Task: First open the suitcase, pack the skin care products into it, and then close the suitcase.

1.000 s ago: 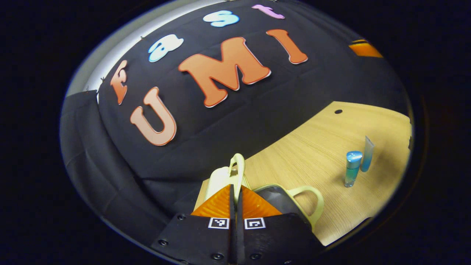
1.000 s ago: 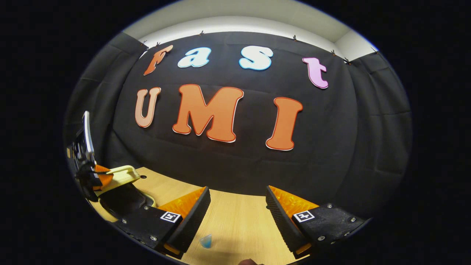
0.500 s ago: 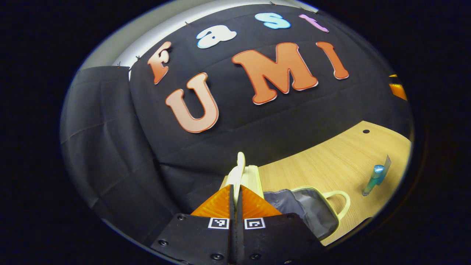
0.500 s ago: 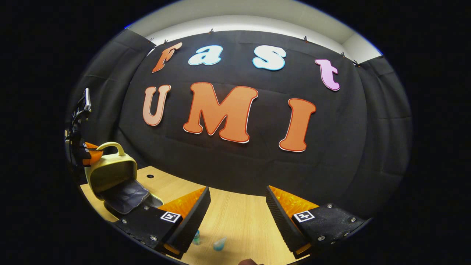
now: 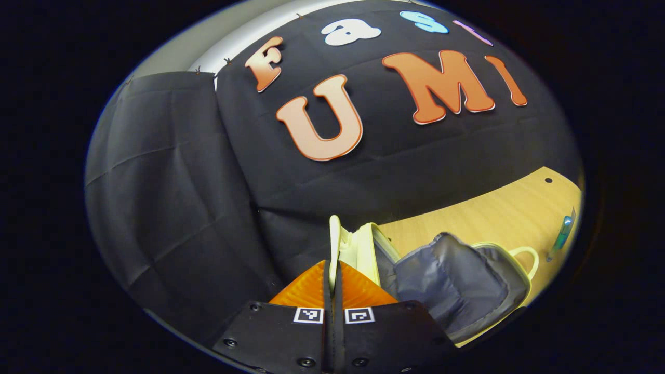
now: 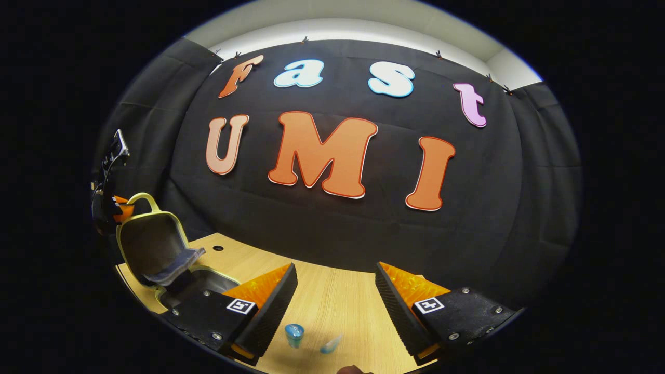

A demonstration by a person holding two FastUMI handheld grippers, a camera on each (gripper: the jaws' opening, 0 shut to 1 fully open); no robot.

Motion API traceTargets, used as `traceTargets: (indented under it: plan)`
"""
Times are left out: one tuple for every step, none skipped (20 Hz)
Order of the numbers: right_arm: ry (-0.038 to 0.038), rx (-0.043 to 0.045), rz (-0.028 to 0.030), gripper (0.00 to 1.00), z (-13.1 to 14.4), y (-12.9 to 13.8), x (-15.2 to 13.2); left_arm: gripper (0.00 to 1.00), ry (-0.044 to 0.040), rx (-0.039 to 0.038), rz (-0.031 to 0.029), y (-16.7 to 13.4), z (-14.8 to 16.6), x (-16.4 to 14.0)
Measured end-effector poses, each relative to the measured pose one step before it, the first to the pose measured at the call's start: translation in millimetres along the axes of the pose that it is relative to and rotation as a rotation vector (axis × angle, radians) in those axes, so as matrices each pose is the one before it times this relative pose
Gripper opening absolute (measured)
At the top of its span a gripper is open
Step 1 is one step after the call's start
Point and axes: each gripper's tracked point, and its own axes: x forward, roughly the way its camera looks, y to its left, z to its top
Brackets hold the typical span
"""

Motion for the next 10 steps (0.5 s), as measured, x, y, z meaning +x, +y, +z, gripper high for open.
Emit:
traceTargets:
  plan:
    - [0.00393, 0.0006, -0.00455, 0.95, 0.17, 3.17, 0.16, 0.01, 0.01515, -0.01141, -0.00107, 6.97, -8.14, 5.28]
    - [0.00471, 0.00047, -0.003, 0.95, -0.91, 4.75, -0.31, 0.0, 0.01564, -0.01141, -0.00061, 6.14, -8.95, 7.25]
    - [0.00564, 0.0006, -0.00237, 0.95, -0.24, 4.49, -0.34, 0.01, 0.01476, -0.00197, -0.00031, 5.95, -7.7, 6.47]
    - [0.00361, 0.00075, -0.0023, 0.95, -1.07, 4.3, -0.44, 0.01, 0.01471, 0.01043, 0.00255, 7.03, -9.75, 4.38]
    - [0.0055, 0.00026, -0.00021, 0.95, -0.36, 5.36, -1.47, 0.01, 0.01906, 0.01641, 0.00113, 6.03, -10.01, 6.37]
    - [0.005, -0.00172, -0.00275, 0.95, -1.78, 3.1, -0.78, 0.01, 0.0173, 0.01397, 0.0018, 6.83, -15.47, 5.75]
    - [0.00469, -0.00404, -0.00063, 0.95, -0.26, 4.76, -2.05, 0.01, 0.02105, 0.01583, -0.00155, 4.88, -11.76, 8.69]
    - [0.00297, -0.00508, -0.00549, 0.95, -1.25, 1.97, 0.01, 0.01, 0.02503, 0.01774, -0.00163, 2.99, -14.05, 8.59]
    - [0.00288, -0.00343, -0.00363, 0.95, -0.26, 2.74, -0.63, 0.01, 0.02437, 0.0117, -0.00661, 1.28, -11.5, 9.97]
    - [0.00485, -0.00186, -0.00561, 0.95, -0.19, 2.08, -1.96, 0.01, 0.02327, 0.01363, -0.00453, 0.67, -10.92, 9.84]
